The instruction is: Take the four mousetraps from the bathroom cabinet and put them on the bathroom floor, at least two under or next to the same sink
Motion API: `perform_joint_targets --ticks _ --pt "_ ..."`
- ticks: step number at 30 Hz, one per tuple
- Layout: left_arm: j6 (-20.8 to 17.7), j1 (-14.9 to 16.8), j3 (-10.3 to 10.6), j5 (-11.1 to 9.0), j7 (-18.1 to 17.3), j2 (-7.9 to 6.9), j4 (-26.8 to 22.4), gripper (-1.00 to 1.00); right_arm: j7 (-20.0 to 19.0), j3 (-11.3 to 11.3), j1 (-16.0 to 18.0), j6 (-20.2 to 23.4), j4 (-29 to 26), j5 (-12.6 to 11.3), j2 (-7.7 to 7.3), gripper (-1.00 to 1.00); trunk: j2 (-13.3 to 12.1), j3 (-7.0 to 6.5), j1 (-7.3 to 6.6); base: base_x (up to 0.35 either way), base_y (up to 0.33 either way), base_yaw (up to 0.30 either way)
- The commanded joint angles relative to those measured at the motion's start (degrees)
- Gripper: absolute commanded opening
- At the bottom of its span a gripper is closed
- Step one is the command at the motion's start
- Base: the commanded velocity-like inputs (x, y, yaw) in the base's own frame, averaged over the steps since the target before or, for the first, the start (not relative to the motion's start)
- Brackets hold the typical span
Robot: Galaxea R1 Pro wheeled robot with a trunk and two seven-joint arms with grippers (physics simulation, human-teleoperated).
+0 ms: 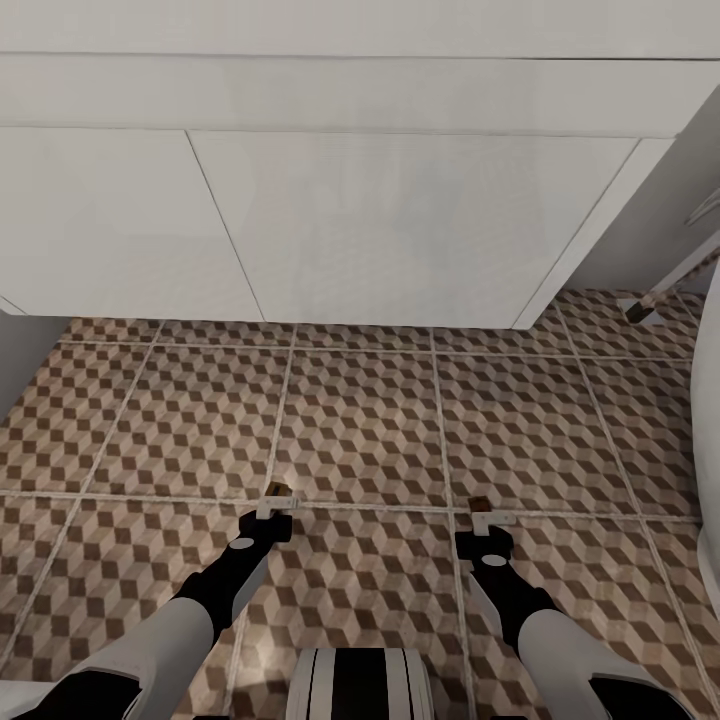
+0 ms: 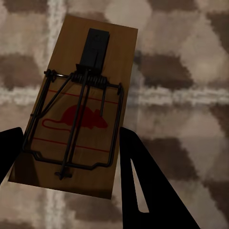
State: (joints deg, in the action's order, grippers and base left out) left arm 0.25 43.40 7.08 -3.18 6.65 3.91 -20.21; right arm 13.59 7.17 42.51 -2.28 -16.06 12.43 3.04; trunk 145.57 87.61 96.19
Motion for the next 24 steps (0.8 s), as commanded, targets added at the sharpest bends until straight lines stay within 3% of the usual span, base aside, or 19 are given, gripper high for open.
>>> perform_joint_targets --ticks 1,19,24 --pt "0.0 0.0 0.5 -0.3 0.4 -0.04 0.0 -1.0 0.0 0.5 0.0 -0.3 0.1 0.4 0.05 -1.0 0.0 0.03 -0.01 0.0 0.0 -0.01" --pt "0.0 0.0 0.4 -0.3 0.5 -0.02 0.1 -1.0 0.0 0.5 0.0 -0.3 0.1 0.5 0.04 -1.0 0.0 0.03 -0.01 0.002 0.0 -0.001" --pt "0.0 0.0 0.5 -0.4 0.5 -0.03 0.1 -1.0 0.0 0.5 0.0 -0.3 0.1 0.6 0.09 -1.0 0.0 0.03 -0.01 0.211 0.0 0.0"
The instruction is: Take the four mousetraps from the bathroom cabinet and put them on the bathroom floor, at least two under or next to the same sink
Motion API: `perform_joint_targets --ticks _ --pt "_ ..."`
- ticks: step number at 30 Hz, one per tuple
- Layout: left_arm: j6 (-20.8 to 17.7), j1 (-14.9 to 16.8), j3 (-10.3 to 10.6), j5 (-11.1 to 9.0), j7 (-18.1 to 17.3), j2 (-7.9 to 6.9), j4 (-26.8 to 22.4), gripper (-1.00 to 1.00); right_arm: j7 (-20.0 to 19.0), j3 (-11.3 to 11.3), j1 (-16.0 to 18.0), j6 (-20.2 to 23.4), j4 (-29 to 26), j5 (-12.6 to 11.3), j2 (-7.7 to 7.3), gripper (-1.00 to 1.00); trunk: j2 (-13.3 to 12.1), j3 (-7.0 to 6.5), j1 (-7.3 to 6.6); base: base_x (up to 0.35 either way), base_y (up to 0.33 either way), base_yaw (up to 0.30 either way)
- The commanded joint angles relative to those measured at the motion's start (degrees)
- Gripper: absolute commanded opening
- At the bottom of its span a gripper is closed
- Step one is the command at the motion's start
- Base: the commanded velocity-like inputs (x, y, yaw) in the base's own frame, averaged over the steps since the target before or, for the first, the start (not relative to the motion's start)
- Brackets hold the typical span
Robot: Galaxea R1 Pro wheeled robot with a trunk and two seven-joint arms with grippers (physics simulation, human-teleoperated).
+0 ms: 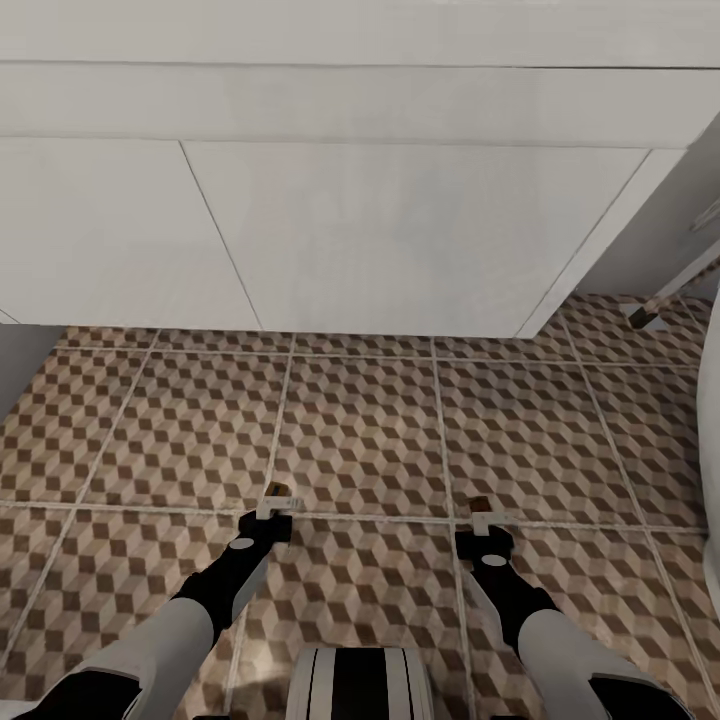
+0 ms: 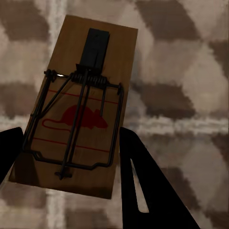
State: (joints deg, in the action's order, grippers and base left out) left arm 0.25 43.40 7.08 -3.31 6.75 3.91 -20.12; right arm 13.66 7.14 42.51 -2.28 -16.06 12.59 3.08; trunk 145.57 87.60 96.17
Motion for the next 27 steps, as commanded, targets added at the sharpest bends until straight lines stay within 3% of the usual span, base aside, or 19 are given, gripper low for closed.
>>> perform_joint_targets --ticks 1,15,27 --pt "0.0 0.0 0.5 -0.3 0.4 -0.04 0.0 -1.0 0.0 0.5 0.0 -0.3 0.1 0.4 0.06 -1.0 0.0 0.03 0.02 0.282 0.0 0.0" --pt "0.0 0.0 0.6 -0.2 0.4 -0.13 0.0 -1.0 0.0 0.2 0.0 -0.4 0.1 0.7 -0.09 -1.0 0.0 0.03 0.02 0.299 0.0 0.0" --pt "0.1 0.0 0.7 -0.3 0.4 -0.3 1.8 -1.0 0.0 0.3 0.0 -0.5 0.1 0.7 0.02 -1.0 0.0 0.03 0.02 0.038 0.0 0.0"
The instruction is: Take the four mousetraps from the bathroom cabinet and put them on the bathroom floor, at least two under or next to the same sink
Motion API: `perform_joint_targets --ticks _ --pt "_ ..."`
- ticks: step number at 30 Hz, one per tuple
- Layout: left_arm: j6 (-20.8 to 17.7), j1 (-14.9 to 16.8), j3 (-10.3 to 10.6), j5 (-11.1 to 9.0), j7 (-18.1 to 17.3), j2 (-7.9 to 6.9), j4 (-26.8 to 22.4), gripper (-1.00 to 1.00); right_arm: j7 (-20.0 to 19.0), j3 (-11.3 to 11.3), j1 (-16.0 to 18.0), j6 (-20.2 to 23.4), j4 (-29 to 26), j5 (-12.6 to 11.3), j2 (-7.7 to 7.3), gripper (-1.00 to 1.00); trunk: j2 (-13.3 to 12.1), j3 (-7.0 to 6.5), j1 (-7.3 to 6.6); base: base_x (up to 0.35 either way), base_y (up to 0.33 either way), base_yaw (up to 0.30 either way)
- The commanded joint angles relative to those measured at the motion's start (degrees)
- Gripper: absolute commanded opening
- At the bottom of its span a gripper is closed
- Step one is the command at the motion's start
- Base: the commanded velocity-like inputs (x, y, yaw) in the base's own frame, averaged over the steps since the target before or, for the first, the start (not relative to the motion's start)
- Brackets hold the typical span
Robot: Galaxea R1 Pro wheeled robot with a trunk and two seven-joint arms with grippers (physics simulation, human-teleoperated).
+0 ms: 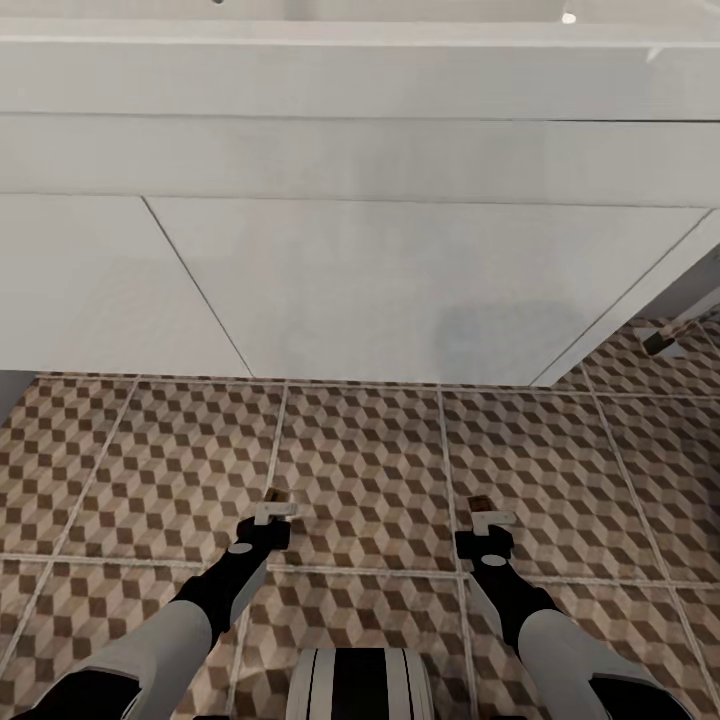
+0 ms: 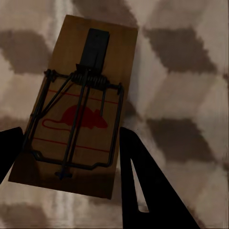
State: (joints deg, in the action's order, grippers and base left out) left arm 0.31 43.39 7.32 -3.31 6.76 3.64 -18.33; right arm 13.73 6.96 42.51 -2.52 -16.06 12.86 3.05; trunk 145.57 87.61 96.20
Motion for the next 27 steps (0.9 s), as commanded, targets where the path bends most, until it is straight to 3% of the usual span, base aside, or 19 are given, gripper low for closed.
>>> perform_joint_targets --ticks 1,9,27 --pt "0.1 0.0 0.5 -0.2 0.4 -0.05 0.5 -1.0 0.0 0.5 0.0 -0.3 0.1 0.4 0.07 -1.0 0.0 0.03 -0.01 0.003 0.0 0.0" --pt "4.1 0.0 0.4 0.0 0.3 -0.12 5.3 -1.0 0.4 0.5 0.0 -0.2 0.1 0.5 0.11 -1.0 0.0 0.03 -0.01 0.001 0.0 0.0" --pt "6.8 0.0 0.5 0.2 0.3 -0.21 5.8 -1.0 0.4 0.4 0.0 -0.2 0.1 0.6 0.11 -1.0 0.0 0.03 -0.01 0.0 0.0 0.0"
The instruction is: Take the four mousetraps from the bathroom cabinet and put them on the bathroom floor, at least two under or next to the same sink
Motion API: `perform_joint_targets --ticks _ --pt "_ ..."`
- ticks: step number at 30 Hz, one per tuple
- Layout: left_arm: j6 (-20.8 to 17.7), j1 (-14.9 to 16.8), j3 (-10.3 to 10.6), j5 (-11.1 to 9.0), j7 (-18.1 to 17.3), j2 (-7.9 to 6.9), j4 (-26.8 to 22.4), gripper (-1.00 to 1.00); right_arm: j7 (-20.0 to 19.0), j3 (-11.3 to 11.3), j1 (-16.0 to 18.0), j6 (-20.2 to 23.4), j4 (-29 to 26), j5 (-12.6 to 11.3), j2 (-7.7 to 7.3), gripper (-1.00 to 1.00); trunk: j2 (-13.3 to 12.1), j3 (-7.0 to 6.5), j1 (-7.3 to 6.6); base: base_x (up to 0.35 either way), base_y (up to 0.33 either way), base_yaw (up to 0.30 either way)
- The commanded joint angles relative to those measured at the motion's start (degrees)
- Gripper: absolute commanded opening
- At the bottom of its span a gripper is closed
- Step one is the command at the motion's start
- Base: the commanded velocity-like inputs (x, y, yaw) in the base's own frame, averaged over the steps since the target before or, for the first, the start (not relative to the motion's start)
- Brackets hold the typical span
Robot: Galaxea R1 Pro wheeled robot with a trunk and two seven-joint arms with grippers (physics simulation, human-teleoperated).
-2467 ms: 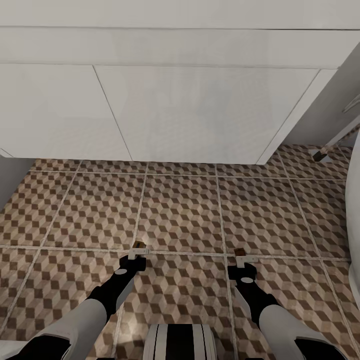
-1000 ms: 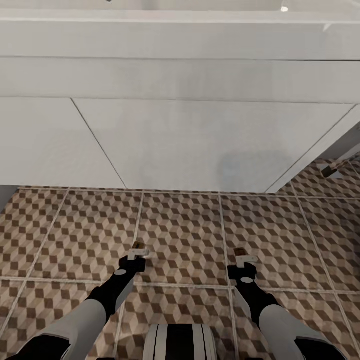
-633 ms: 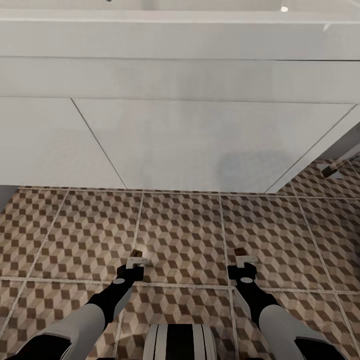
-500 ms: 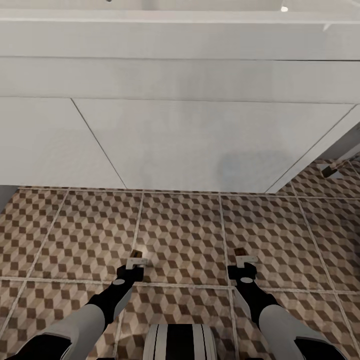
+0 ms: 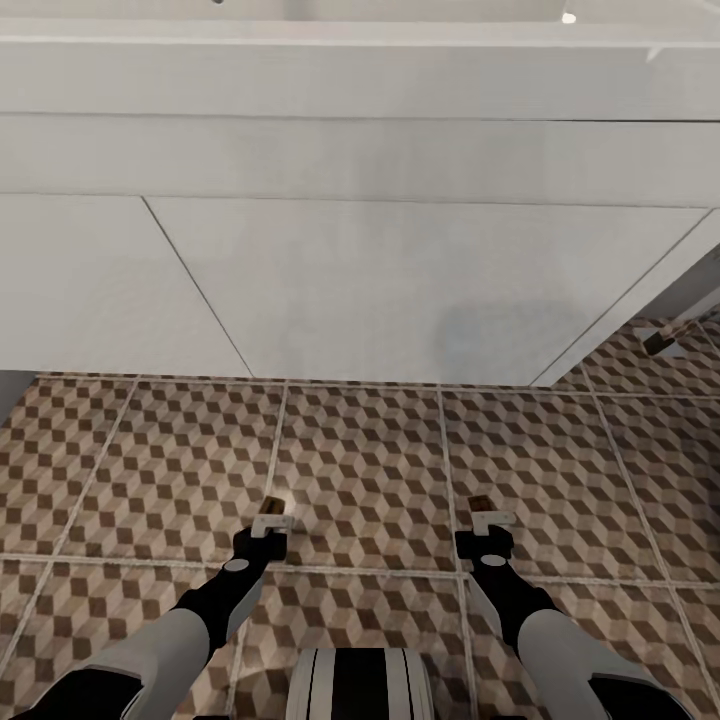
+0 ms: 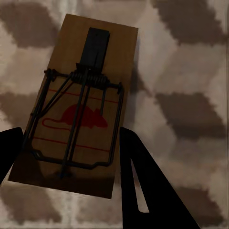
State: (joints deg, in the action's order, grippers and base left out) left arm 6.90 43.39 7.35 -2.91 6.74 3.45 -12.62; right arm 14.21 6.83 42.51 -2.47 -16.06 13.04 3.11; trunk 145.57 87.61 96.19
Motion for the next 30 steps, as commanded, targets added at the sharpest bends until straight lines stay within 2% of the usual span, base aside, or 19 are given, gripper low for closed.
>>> perform_joint_targets --ticks 1,8,17,30 --pt "1.2 0.0 0.5 -0.2 0.3 -0.02 0.1 -1.0 0.0 0.4 0.0 -0.3 0.1 0.4 0.05 -1.0 0.0 0.03 -0.01 0.0 0.0 0.0" --pt "3.9 0.0 0.5 -0.3 0.3 -0.02 0.1 -1.0 -0.1 0.3 0.0 -1.2 0.1 0.4 0.05 -1.0 0.0 0.03 -0.01 0.0 0.0 0.0" --pt "4.5 0.0 0.5 -0.3 0.4 -0.02 -0.2 -1.0 -0.7 0.2 0.0 -4.2 0.1 0.3 0.05 -1.0 0.0 0.03 -0.01 0.0 0.0 0.0" --pt "4.5 0.0 0.6 -0.3 0.5 0.13 -0.8 -1.0 -0.8 0.1 0.0 -4.3 0.1 0.3 0.05 -1.0 0.0 0.03 -0.01 0.0 0.0 0.0"
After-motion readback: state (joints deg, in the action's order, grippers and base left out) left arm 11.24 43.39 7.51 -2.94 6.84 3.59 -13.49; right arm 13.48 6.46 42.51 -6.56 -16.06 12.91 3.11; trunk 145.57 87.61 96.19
